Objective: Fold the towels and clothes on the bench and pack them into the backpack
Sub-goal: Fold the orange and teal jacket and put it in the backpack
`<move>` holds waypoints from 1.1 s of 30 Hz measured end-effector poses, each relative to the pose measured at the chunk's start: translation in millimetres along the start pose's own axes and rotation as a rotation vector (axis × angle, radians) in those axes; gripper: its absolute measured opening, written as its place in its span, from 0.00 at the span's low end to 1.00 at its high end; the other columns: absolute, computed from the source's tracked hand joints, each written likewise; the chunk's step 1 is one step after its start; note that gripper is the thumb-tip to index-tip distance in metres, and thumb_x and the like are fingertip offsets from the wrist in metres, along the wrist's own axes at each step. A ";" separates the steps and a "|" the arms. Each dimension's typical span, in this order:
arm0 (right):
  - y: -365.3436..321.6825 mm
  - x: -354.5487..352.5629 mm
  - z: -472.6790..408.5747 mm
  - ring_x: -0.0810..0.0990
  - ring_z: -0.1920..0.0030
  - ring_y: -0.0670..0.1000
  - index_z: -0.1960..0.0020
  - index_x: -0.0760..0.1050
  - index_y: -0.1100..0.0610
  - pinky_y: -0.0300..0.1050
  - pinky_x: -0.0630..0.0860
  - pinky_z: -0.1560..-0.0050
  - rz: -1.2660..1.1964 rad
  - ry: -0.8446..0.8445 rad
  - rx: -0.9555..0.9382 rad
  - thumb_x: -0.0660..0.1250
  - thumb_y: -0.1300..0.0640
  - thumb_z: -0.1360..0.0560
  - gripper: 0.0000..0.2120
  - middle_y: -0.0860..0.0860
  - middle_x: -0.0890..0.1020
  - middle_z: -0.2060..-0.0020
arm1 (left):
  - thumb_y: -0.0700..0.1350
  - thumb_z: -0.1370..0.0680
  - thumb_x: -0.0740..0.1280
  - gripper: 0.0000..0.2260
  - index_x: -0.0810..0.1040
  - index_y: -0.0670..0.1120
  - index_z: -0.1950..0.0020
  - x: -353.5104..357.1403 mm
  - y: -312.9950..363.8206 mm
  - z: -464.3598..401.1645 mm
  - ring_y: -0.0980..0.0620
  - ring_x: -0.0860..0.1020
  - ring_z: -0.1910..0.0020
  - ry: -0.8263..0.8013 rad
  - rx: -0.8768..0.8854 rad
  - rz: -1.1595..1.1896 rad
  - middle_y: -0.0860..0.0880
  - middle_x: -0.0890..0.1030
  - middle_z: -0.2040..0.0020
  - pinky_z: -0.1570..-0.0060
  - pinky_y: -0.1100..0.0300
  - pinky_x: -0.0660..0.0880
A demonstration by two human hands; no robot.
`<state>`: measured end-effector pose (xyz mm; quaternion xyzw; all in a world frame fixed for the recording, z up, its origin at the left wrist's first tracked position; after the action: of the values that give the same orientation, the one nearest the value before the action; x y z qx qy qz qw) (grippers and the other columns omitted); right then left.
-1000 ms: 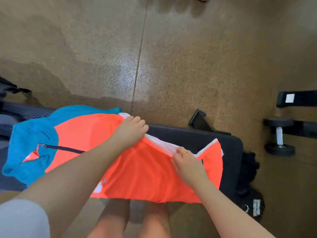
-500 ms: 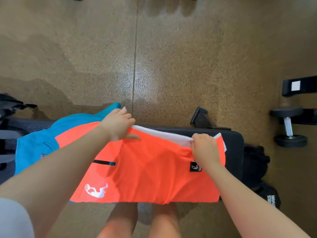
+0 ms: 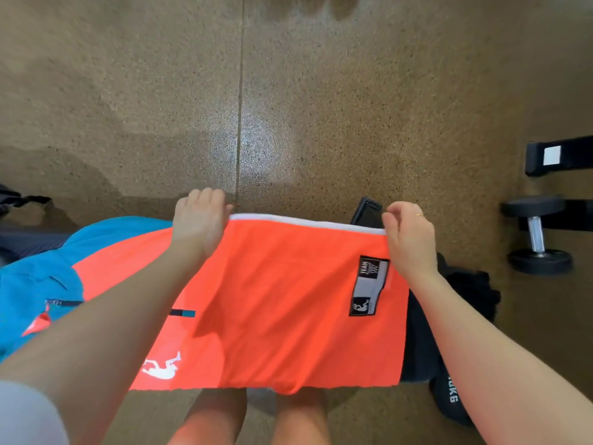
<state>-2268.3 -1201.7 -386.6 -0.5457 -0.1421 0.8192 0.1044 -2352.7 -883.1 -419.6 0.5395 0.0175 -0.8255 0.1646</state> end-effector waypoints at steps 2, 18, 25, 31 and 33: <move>14.4 13.8 10.1 0.69 0.36 0.60 0.37 0.72 0.59 0.55 0.58 0.33 0.102 -0.113 0.053 0.55 0.44 0.25 0.24 0.59 0.73 0.38 | 0.40 0.25 0.64 0.09 0.75 0.35 0.49 10.8 4.9 5.7 0.34 0.74 0.50 -0.042 -0.029 0.004 0.33 0.76 0.51 0.53 0.44 0.71; 59.0 -15.0 -4.3 0.76 0.50 0.61 0.50 0.70 0.58 0.50 0.69 0.56 -0.221 -0.050 0.350 0.60 0.59 0.23 0.03 0.61 0.78 0.53 | 0.47 0.19 0.56 0.12 0.74 0.43 0.44 21.4 98.0 -19.6 0.41 0.73 0.45 -0.163 0.185 0.024 0.43 0.74 0.46 0.53 0.50 0.70; 59.3 -7.5 -51.3 0.64 0.32 0.62 0.32 0.64 0.59 0.54 0.60 0.32 0.121 0.047 0.360 0.61 0.61 0.24 0.21 0.60 0.64 0.30 | 0.38 0.22 0.58 0.18 0.66 0.39 0.32 22.8 98.7 -29.4 0.36 0.72 0.41 -0.003 0.087 0.344 0.38 0.69 0.35 0.45 0.45 0.69; -32.5 76.4 39.0 0.67 0.30 0.60 0.32 0.70 0.58 0.61 0.61 0.32 0.259 -0.211 -0.400 0.53 0.45 0.27 0.28 0.57 0.67 0.29 | 0.60 0.27 0.55 0.33 0.58 0.43 0.27 62.7 81.0 52.0 0.43 0.58 0.29 -0.026 0.525 -0.035 0.40 0.63 0.27 0.31 0.49 0.52; -39.7 100.4 61.3 0.68 0.30 0.58 0.30 0.67 0.54 0.59 0.59 0.30 0.326 -0.346 -0.498 0.50 0.42 0.28 0.31 0.55 0.68 0.29 | 0.67 0.31 0.53 0.41 0.48 0.47 0.24 76.8 54.0 74.2 0.45 0.48 0.25 -0.082 0.494 -0.132 0.42 0.54 0.24 0.29 0.50 0.45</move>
<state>-2362.7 -1139.0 -437.3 -0.4231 -0.2642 0.8457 -0.1898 -2430.7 -968.8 -449.4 0.5272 -0.1563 -0.8348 -0.0261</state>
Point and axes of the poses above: each hand's wrist, its own z-axis away from the middle knuckle, its own x-axis out of the palm, y = z × x, the point moved 5 cm from there along -z, towards the middle knuckle
